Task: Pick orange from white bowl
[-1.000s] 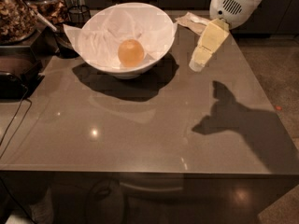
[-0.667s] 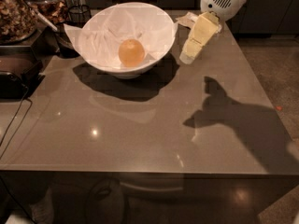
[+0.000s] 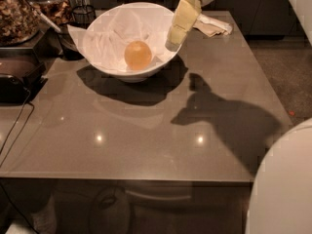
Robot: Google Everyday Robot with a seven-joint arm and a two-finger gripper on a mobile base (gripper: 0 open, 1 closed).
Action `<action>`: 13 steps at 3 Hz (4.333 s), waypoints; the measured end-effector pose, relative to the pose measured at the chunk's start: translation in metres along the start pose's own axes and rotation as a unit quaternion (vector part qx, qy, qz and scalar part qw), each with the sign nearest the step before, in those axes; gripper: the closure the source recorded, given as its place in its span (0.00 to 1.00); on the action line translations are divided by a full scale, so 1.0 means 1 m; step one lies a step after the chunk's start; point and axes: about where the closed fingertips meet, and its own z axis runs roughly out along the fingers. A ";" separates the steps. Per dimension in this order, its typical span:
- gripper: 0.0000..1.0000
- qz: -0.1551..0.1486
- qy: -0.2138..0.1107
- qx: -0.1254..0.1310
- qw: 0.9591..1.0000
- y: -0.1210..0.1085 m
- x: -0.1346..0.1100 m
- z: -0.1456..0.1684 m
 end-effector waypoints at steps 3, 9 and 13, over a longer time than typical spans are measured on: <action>0.00 -0.018 -0.024 -0.003 1.000 -0.027 -0.048 0.045; 0.04 0.050 -0.016 -0.076 0.996 -0.034 -0.088 0.135; 0.01 0.063 0.002 -0.118 0.991 -0.025 -0.072 0.188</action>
Offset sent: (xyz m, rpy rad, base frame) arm 0.0350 0.0261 -0.0241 0.0382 0.0368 -0.0017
